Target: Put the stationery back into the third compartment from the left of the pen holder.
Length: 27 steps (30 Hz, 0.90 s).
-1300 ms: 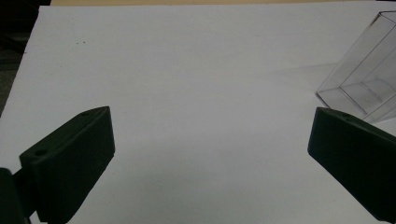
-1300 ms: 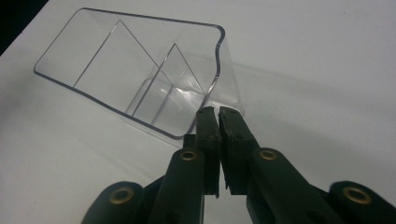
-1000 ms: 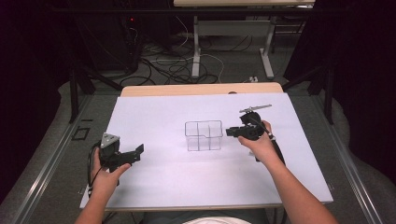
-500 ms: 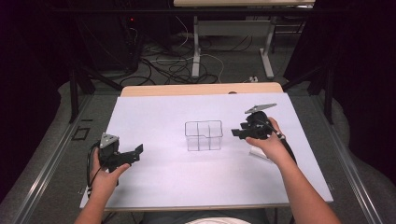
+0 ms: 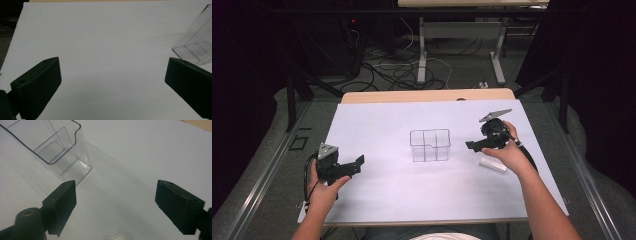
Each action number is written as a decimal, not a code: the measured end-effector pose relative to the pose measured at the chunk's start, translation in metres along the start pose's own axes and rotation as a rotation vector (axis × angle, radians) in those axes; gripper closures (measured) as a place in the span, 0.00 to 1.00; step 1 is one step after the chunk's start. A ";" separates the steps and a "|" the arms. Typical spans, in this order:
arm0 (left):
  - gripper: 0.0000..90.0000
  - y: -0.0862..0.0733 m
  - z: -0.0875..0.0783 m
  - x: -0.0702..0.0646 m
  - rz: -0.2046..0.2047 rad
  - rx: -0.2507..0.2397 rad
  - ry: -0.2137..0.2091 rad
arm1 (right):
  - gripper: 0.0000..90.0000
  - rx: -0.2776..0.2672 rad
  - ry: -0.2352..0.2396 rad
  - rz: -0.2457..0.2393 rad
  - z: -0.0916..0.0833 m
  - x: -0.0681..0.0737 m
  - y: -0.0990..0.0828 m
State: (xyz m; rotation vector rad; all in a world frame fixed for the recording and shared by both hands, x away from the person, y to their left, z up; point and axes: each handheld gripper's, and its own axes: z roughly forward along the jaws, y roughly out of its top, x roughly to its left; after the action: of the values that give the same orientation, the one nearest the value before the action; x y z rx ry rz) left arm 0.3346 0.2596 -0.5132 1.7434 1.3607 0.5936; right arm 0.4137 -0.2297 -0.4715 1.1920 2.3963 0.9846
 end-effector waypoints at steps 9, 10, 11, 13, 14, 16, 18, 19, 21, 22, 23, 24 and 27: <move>0.01 0.000 -0.001 -0.001 0.002 0.004 0.005 | 0.10 0.113 -0.005 -0.135 0.003 0.004 -0.009; 0.01 0.000 -0.001 -0.002 0.003 0.005 0.005 | 0.10 0.096 -0.011 -0.158 0.005 0.004 -0.011; 0.01 0.000 -0.001 -0.002 0.005 0.006 0.005 | 0.12 0.108 -0.010 -0.181 0.006 0.005 -0.011; 0.01 -0.001 -0.001 -0.002 0.005 0.008 0.009 | 0.19 0.152 -0.009 -0.251 0.005 0.004 -0.012; 0.01 -0.001 -0.001 -0.002 0.005 0.007 0.008 | 0.19 0.167 0.000 -0.277 0.005 0.004 -0.013; 0.01 -0.001 -0.001 -0.003 0.003 0.010 0.009 | 0.21 0.196 0.008 -0.335 0.006 0.003 -0.013; 0.01 -0.001 -0.001 -0.002 0.002 0.009 0.007 | 0.25 0.225 0.023 -0.367 0.006 0.002 -0.013; 0.01 -0.001 -0.001 -0.002 0.005 0.006 0.008 | 0.27 0.238 0.027 -0.364 0.005 0.003 -0.014; 0.01 -0.001 -0.001 -0.002 0.003 0.006 0.008 | 0.29 0.253 0.042 -0.370 0.004 0.002 -0.013; 0.01 -0.001 -0.001 -0.002 0.003 0.006 0.009 | 0.31 0.265 0.049 -0.375 0.004 0.001 -0.013; 0.01 -0.001 -0.001 -0.002 0.002 0.006 0.010 | 0.33 0.272 0.054 -0.382 0.004 0.001 -0.013; 0.01 -0.002 -0.001 -0.002 -0.003 0.006 0.010 | 0.35 0.288 0.045 -0.385 0.004 0.002 -0.014; 0.01 -0.001 -0.002 -0.002 -0.004 0.005 0.010 | 0.42 0.329 0.058 -0.432 0.006 0.002 -0.016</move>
State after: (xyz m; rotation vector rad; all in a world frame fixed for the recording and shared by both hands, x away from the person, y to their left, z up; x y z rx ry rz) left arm 0.3321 0.2584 -0.5134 1.7437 1.3733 0.5986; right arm 0.4062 -0.2322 -0.4864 0.6860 2.7702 0.5103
